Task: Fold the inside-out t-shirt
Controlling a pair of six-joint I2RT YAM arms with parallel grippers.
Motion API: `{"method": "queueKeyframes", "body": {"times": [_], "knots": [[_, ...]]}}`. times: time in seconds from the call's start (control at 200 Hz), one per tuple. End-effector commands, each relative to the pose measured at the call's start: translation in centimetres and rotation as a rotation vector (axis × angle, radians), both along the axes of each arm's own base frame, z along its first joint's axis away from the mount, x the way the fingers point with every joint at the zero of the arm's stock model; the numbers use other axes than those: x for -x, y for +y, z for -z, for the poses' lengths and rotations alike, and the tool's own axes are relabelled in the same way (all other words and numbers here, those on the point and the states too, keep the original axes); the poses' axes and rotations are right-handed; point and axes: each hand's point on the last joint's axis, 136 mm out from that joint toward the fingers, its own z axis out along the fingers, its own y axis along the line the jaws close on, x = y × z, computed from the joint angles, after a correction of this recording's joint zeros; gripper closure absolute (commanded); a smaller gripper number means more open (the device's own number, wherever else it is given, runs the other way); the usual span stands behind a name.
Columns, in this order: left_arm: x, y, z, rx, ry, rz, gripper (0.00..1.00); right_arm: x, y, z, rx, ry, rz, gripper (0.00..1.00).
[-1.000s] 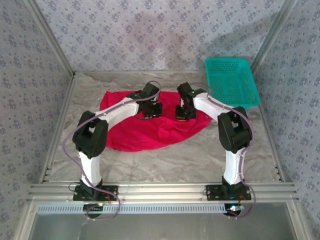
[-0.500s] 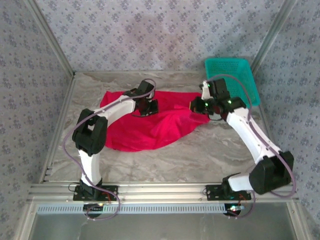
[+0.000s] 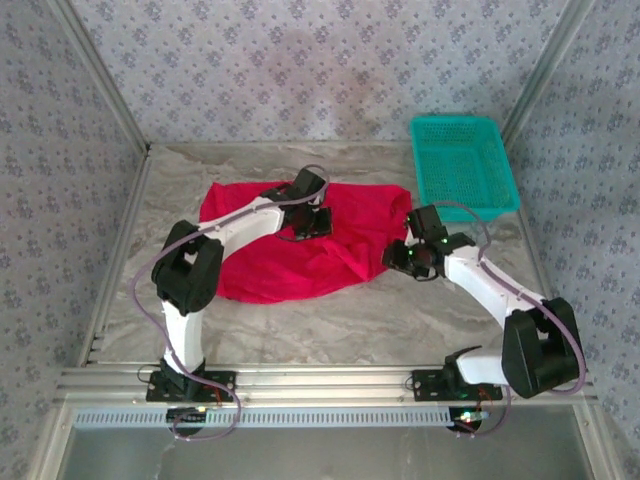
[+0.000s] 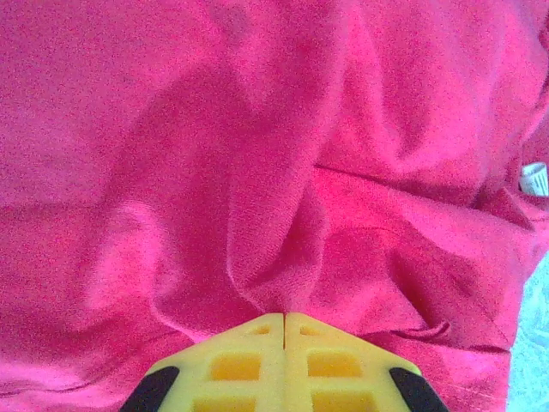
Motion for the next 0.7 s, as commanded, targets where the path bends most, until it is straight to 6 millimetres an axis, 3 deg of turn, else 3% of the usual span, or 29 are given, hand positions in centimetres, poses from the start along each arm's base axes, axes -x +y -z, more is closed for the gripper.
{"method": "queueKeyframes", "body": {"times": [0.0,0.11,0.19,0.35,0.485,0.555,0.655,0.695], "knots": [[-0.2,-0.6,0.0,0.006,-0.001,-0.003,1.0,-2.5,1.4,-3.8,0.074,-0.126,-0.032,0.62],[0.0,-0.5,0.3,0.007,0.004,-0.009,1.0,-3.4,3.7,-3.3,0.089,-0.102,-0.096,0.59],[0.2,-0.3,0.3,0.005,0.003,-0.01,1.0,-4.1,5.1,-1.8,0.093,-0.055,-0.124,0.52],[0.3,0.2,0.2,-0.015,0.0,-0.012,1.0,-4.5,6.4,1.8,0.147,0.062,-0.169,0.51],[0.3,0.8,0.1,-0.024,-0.004,-0.018,1.0,-5.1,7.5,1.8,0.157,0.058,-0.204,0.51],[0.1,1.1,0.1,-0.024,-0.006,-0.026,1.0,-5.2,7.6,1.4,0.15,0.05,-0.208,0.65],[-0.2,1.3,0.4,-0.023,-0.001,-0.033,1.0,-5.5,7.5,-1.0,0.157,0.009,-0.21,0.99],[-0.4,1.4,0.5,-0.024,0.0,-0.034,1.0,-6.1,7.4,-2.9,0.162,-0.047,-0.208,1.0]]}}
